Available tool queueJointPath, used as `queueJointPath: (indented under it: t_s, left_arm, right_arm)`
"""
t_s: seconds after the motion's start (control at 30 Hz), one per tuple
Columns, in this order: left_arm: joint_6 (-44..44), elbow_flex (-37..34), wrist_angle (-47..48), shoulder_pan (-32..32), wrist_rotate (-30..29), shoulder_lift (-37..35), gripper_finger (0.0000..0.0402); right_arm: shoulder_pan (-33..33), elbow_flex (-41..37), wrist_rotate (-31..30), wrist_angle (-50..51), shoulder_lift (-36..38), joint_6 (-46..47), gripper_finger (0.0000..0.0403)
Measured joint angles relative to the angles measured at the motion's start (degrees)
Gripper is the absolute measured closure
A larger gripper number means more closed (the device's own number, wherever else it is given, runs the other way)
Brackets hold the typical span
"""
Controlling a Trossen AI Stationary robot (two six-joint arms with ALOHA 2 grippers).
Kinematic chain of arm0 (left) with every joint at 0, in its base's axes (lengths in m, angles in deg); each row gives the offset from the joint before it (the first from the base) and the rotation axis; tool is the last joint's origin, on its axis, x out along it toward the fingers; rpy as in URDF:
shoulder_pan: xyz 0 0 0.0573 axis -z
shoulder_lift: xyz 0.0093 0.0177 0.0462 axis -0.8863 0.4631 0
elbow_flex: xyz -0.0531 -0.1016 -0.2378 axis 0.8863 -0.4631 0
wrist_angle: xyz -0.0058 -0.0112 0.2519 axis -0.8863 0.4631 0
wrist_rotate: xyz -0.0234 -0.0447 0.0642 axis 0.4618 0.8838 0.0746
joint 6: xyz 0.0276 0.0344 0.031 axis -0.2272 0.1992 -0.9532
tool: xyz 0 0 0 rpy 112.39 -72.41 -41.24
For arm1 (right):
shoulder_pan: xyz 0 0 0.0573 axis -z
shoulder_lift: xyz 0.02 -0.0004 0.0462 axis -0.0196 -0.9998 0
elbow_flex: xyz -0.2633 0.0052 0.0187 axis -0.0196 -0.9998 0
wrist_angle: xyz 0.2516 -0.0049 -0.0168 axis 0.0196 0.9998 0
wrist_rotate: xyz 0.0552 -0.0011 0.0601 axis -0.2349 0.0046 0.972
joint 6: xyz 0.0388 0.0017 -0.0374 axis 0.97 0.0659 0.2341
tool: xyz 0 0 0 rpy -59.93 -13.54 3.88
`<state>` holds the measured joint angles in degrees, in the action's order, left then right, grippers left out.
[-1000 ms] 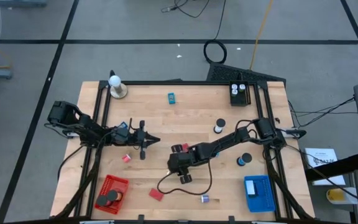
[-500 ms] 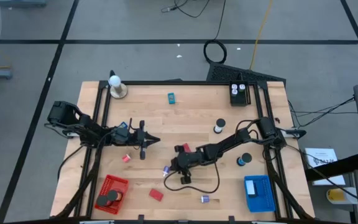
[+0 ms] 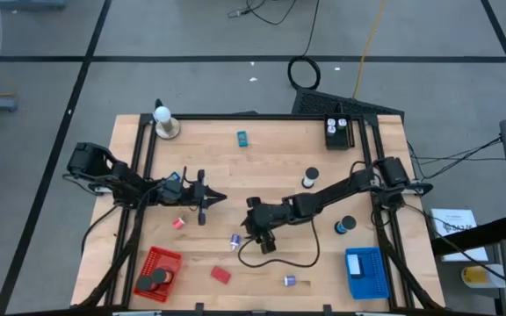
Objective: Pick & Place Office items
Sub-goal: Put the violet charger adapter into the black bin
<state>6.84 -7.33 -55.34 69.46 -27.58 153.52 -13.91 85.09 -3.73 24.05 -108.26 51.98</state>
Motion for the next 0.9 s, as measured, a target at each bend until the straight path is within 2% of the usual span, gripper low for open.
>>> queueJointPath:
  t_s: [0.13,0.27,0.67,0.9]
  left_arm:
    - [0.0,0.0,0.0,0.0,0.02,0.0,0.0373]
    - [0.0,0.0,0.0,0.0,0.0,0.0,0.0373]
    - [0.0,0.18,0.02,0.02,0.02,0.0,0.0373]
    - [0.0,0.2,0.02,0.02,0.0,-0.02,0.0373]
  right_arm:
    - [1.24,1.68,8.99,-1.1,-1.69,-4.71,0.0165]
    - [1.56,4.78,13.67,-1.62,-4.74,-10.03,0.0153]
    - [3.41,11.65,19.86,-0.49,-12.49,-15.78,0.016]
    - [3.4,12.29,19.95,2.34,-14.26,-14.91,0.0169]
